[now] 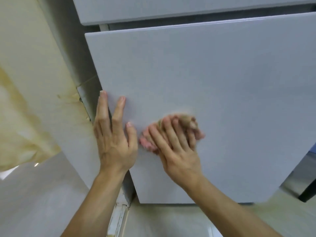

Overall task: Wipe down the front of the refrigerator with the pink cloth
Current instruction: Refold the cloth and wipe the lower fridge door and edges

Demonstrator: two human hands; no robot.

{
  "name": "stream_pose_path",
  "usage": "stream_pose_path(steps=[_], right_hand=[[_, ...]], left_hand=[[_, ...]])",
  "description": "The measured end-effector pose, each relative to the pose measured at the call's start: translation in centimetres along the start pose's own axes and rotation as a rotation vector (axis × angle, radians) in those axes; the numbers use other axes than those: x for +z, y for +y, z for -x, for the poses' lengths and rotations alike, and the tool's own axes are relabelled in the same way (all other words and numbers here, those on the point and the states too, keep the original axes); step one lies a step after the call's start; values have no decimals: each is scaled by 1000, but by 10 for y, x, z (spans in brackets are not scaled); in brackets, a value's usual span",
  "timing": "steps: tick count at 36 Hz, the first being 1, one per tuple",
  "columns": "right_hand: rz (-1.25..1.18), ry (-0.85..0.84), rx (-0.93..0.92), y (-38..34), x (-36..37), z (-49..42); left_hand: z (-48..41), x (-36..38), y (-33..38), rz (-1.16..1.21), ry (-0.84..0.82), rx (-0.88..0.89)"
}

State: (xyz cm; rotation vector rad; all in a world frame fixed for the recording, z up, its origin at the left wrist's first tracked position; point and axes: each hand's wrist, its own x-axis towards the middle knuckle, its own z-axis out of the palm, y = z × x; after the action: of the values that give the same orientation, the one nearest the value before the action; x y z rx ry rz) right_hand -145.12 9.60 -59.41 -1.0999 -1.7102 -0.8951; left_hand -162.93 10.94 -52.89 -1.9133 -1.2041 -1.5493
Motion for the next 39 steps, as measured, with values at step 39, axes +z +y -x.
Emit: stream_pose_path(steps=[39], right_hand=[[55,-216,-92,-45,20,12]], left_hand=[[-13,-31,-77,-167,-25,-210]])
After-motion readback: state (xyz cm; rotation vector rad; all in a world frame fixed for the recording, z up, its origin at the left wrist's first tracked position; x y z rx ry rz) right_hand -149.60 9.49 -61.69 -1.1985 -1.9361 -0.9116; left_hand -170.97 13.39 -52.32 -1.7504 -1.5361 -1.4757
